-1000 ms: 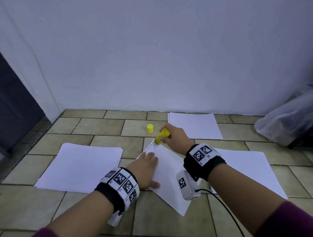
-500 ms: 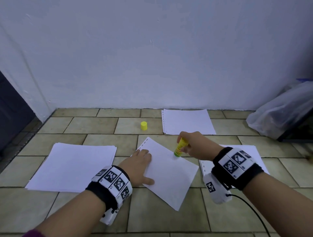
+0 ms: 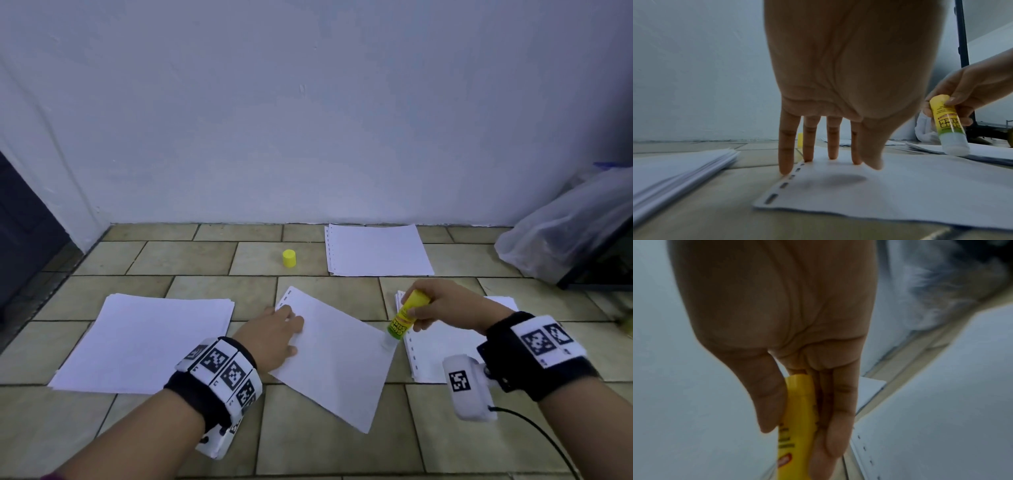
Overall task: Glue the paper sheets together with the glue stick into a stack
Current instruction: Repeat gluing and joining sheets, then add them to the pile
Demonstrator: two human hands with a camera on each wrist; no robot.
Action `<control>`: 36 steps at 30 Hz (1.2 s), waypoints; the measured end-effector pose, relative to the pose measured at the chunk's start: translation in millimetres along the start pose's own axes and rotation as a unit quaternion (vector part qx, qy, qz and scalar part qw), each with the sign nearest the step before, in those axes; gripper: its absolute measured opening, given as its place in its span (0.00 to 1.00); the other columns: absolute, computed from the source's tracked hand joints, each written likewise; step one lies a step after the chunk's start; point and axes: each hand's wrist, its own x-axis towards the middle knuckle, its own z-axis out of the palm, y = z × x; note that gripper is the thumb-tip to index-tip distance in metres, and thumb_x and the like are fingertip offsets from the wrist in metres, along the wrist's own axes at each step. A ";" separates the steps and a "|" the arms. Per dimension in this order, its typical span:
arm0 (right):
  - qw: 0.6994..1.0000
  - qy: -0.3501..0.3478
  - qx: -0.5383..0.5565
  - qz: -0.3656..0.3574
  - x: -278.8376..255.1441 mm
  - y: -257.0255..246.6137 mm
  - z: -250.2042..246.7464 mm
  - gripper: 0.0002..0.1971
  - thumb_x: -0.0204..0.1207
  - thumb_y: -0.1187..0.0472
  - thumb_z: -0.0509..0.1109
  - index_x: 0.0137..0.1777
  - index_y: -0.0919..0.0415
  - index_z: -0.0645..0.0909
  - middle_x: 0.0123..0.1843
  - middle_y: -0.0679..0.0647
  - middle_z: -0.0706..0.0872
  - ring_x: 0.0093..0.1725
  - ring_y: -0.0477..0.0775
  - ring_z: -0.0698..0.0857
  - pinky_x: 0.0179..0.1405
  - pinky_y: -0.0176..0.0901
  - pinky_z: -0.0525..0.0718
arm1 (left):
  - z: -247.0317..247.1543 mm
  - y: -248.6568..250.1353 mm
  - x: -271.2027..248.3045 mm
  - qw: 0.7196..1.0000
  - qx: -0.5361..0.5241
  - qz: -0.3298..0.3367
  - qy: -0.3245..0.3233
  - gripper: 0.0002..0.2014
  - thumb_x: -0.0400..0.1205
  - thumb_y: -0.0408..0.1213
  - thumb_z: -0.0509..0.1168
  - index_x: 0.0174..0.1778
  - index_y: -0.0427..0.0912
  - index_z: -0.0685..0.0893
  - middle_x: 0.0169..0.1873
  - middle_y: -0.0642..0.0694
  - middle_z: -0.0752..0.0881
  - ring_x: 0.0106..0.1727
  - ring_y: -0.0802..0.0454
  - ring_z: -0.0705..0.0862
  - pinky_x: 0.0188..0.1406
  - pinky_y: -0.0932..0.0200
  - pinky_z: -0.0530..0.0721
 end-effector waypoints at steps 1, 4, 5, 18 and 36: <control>0.996 0.001 0.088 0.018 0.2 3.1 -2.5 0.06 0.77 0.76 0.66 0.46 0.65 0.80 0.40 0.63 0.87 0.32 0.55 0.87 0.35 0.39 0.87 | -0.2 -2.0 -1.6 1.000 0.009 0.004 0.002 0.22 0.86 0.36 0.58 0.77 0.47 0.66 0.74 0.48 0.65 0.73 0.46 0.65 0.65 0.53 0.76; 0.949 0.003 0.312 0.042 1.9 8.4 -4.8 0.07 0.76 0.75 0.64 0.50 0.73 0.81 0.42 0.68 0.87 0.33 0.59 0.88 0.34 0.41 0.88 | 1.7 -7.9 -4.8 1.000 0.015 0.007 0.006 0.30 0.81 0.24 0.58 0.78 0.51 0.64 0.73 0.49 0.64 0.74 0.49 0.63 0.50 0.60 0.76; 0.924 0.000 0.381 0.041 3.6 9.0 -2.8 0.09 0.72 0.71 0.68 0.51 0.74 0.81 0.42 0.68 0.88 0.34 0.59 0.89 0.34 0.42 0.88 | 2.4 -9.3 -5.3 1.000 0.011 0.005 0.009 0.31 0.81 0.24 0.58 0.79 0.51 0.62 0.73 0.49 0.63 0.75 0.50 0.63 0.49 0.61 0.75; 0.800 -0.081 0.588 -0.089 53.8 -45.0 78.8 0.21 0.64 0.57 0.78 0.57 0.63 0.84 0.51 0.52 0.90 0.46 0.51 0.89 0.41 0.40 0.87 | 3.8 -23.4 -11.4 0.998 -0.056 -0.040 0.003 0.33 0.81 0.51 0.65 0.80 0.51 0.60 0.78 0.50 0.59 0.76 0.47 0.60 0.74 0.51 0.69; 0.976 0.168 -0.129 -0.048 126.1 -78.8 107.1 0.23 0.72 0.61 0.73 0.67 0.57 0.74 0.58 0.57 0.85 0.57 0.59 0.83 0.52 0.47 0.82 | 5.1 -22.7 -10.4 0.996 -0.052 -0.055 0.049 0.39 0.78 0.59 0.66 0.81 0.49 0.60 0.79 0.51 0.62 0.74 0.47 0.64 0.72 0.54 0.68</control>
